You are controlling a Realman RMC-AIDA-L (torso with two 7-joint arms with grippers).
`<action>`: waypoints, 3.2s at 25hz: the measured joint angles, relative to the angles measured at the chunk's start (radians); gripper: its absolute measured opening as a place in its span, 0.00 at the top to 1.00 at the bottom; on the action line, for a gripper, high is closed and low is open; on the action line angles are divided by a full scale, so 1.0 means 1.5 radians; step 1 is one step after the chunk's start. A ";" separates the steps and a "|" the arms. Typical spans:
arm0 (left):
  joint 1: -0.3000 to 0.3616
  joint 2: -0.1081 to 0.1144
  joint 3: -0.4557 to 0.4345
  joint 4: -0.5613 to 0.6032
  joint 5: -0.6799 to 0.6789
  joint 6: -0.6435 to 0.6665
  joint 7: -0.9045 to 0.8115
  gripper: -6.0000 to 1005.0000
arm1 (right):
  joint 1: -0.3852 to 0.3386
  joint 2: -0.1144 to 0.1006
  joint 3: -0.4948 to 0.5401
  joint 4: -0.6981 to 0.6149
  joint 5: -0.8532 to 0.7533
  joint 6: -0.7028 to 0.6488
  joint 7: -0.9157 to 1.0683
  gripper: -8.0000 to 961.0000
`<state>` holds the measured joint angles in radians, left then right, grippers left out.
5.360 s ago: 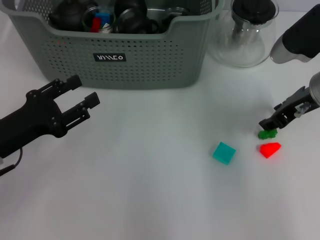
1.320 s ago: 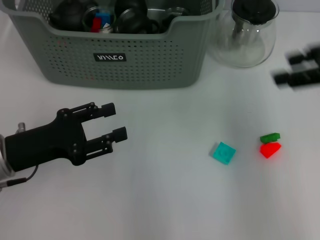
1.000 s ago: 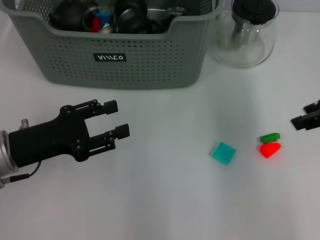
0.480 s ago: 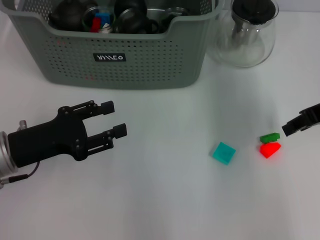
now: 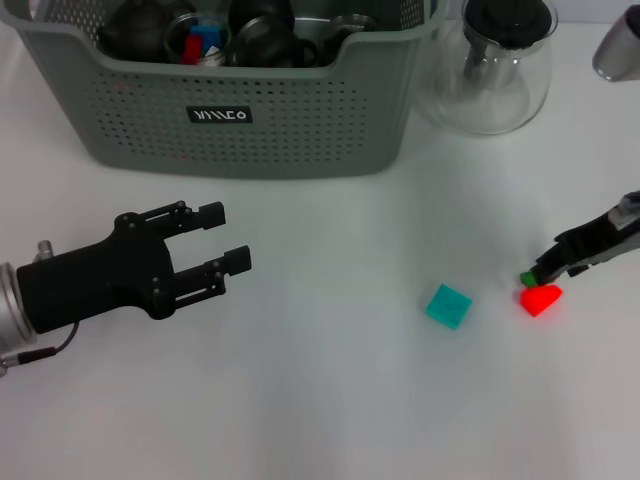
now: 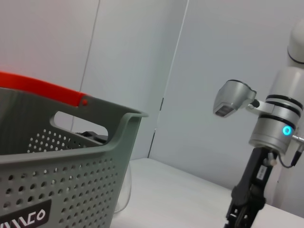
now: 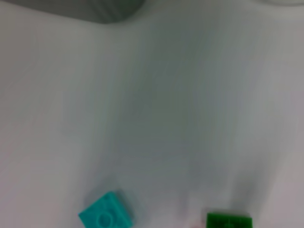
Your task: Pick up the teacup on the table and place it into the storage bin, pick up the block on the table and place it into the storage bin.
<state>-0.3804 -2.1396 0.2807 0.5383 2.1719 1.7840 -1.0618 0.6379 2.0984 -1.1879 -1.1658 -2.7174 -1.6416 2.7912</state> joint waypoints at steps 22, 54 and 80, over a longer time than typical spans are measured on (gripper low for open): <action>0.004 -0.002 0.000 0.000 -0.004 -0.004 0.001 0.34 | 0.044 0.001 -0.042 0.066 -0.034 0.048 0.023 0.53; 0.005 -0.004 0.000 0.000 -0.004 -0.007 0.001 0.34 | 0.058 0.001 -0.078 0.119 -0.034 0.089 0.025 0.39; 0.015 -0.001 -0.034 0.000 -0.004 -0.008 -0.003 0.34 | -0.018 -0.005 0.073 -0.284 0.318 -0.038 -0.109 0.55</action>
<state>-0.3585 -2.1412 0.2303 0.5385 2.1661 1.7716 -1.0656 0.6114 2.0903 -1.0789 -1.5923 -2.2410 -1.6980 2.6283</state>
